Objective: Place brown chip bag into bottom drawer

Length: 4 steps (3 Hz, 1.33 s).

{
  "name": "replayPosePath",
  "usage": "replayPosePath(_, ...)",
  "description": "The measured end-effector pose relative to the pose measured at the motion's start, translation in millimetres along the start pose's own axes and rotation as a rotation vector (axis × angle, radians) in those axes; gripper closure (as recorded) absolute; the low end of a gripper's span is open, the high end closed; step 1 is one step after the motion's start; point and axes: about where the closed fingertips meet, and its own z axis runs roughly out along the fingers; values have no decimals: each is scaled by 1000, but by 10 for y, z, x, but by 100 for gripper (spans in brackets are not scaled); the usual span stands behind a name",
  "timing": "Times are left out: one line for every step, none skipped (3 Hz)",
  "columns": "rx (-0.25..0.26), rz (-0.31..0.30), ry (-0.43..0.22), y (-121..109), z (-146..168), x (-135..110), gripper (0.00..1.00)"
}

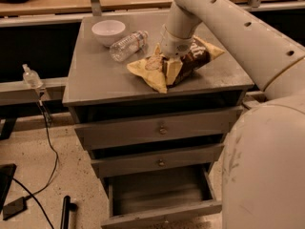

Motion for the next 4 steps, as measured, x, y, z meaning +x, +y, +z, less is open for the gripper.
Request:
replayPosePath(17, 49, -30, 215, -424, 91, 100)
replayPosePath(45, 114, -67, 491, -920, 170, 100)
replayPosePath(72, 201, -84, 723, -1230, 160, 100)
replayPosePath(89, 199, -88, 662, -1209, 153, 100)
